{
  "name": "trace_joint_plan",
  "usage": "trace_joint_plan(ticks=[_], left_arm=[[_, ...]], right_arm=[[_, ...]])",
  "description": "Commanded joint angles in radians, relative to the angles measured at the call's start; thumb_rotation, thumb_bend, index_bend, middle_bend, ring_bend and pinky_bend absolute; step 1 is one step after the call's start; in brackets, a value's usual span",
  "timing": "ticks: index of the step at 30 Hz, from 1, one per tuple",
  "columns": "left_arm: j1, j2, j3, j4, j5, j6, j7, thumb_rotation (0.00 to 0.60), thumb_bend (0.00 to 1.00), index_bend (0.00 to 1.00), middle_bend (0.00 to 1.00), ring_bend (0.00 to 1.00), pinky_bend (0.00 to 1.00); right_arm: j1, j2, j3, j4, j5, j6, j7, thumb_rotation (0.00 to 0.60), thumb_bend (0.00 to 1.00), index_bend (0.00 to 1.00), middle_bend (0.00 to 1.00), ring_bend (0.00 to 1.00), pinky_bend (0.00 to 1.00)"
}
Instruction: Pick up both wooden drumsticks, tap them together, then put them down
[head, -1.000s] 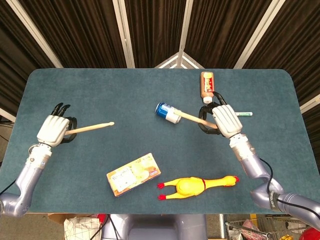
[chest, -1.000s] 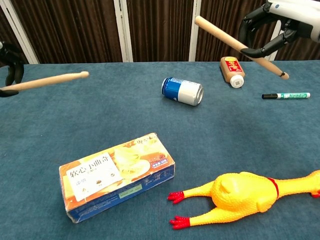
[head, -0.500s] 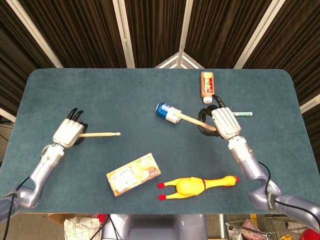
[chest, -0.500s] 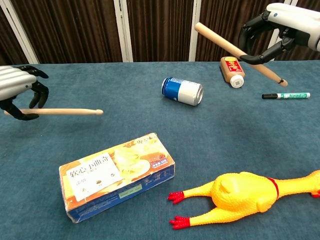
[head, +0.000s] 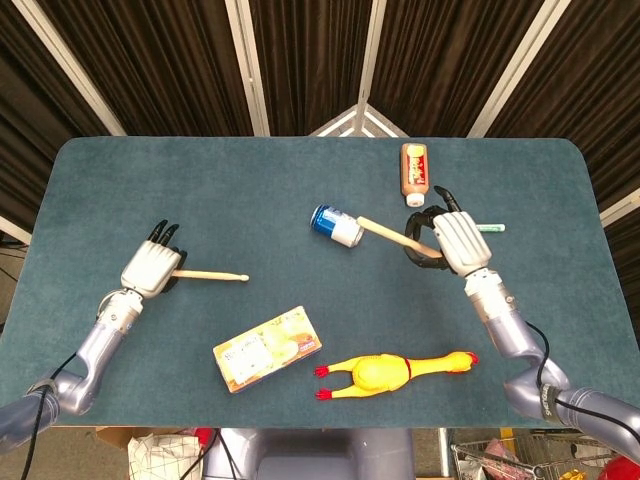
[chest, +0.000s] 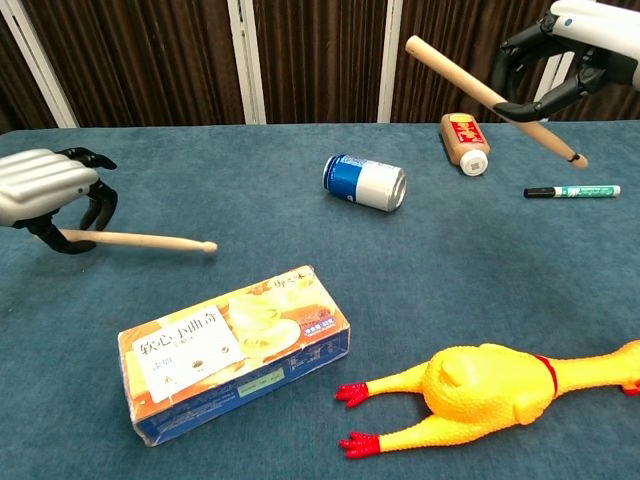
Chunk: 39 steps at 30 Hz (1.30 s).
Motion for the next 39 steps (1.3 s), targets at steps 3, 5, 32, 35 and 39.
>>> trace_joint_plan(ticks=[3, 5, 32, 35, 39], left_arm=[[-0.004, -0.005, -0.015, -0.028, -0.033, -0.035, 0.043, 0.600, 0.48, 0.55, 0.51, 0.04, 0.00], [-0.005, 0.000, -0.023, -0.046, -0.054, -0.053, 0.070, 0.600, 0.48, 0.54, 0.49, 0.03, 0.00], [0.027, 0.118, -0.156, -0.361, -0.308, -0.106, 0.135, 0.600, 0.40, 0.21, 0.19, 0.00, 0.00], [0.046, 0.197, -0.193, -0.481, -0.290, -0.075, 0.040, 0.600, 0.40, 0.16, 0.14, 0.00, 0.00], [0.082, 0.315, -0.236, -0.622, -0.259, -0.040, -0.098, 0.600, 0.39, 0.15, 0.10, 0.00, 0.00]], right_arm=[[-0.009, 0.003, -0.006, 0.001, 0.000, 0.002, 0.002, 0.600, 0.50, 0.68, 0.67, 0.40, 0.03], [-0.012, 0.004, -0.007, 0.005, -0.001, 0.003, 0.007, 0.600, 0.50, 0.68, 0.67, 0.40, 0.03], [-0.021, 0.005, -0.026, 0.038, -0.017, -0.013, -0.013, 0.600, 0.50, 0.69, 0.67, 0.40, 0.03], [-0.021, -0.015, -0.050, 0.070, -0.036, -0.016, -0.054, 0.600, 0.50, 0.69, 0.67, 0.40, 0.03], [-0.015, -0.070, -0.095, 0.152, -0.078, -0.021, -0.158, 0.600, 0.50, 0.69, 0.67, 0.40, 0.03]])
